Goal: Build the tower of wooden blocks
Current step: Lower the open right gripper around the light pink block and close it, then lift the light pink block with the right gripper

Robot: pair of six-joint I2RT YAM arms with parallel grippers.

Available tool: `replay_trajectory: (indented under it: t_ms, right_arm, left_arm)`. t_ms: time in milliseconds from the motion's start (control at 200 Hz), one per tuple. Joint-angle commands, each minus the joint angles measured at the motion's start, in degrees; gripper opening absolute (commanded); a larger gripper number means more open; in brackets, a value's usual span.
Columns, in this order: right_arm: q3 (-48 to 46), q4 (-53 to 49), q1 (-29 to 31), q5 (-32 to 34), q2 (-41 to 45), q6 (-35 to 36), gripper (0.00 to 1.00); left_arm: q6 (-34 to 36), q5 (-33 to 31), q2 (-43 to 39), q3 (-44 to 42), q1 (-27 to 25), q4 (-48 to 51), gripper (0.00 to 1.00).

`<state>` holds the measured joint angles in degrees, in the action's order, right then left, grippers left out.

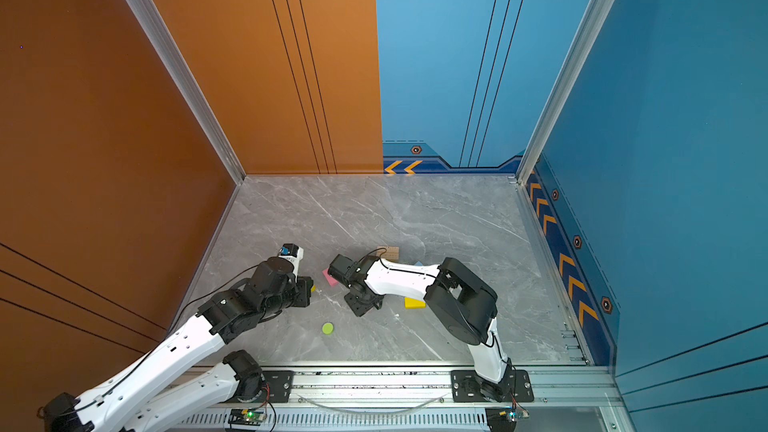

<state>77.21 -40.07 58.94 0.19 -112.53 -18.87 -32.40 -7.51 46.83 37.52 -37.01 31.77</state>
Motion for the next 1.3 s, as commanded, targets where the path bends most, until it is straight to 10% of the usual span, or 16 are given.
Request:
replay_trajectory:
  t_ms: [0, 846, 1291]
  right_arm:
    - [1.11, -1.23, -0.05, 0.44, -0.94, -0.31, 0.42]
    - [3.42, -3.83, -4.01, 2.85, 4.95, -6.79, 0.34]
    - [3.01, -4.30, -2.38, 1.88, 1.72, -6.35, 0.53]
  left_arm:
    - [0.06, -1.14, -0.33, -1.01, 0.81, 1.24, 0.04]
    - [0.40, 1.41, -0.60, -2.66, 2.37, -2.14, 0.05]
    - [0.76, 2.41, -0.39, -3.15, 3.24, -2.77, 0.05]
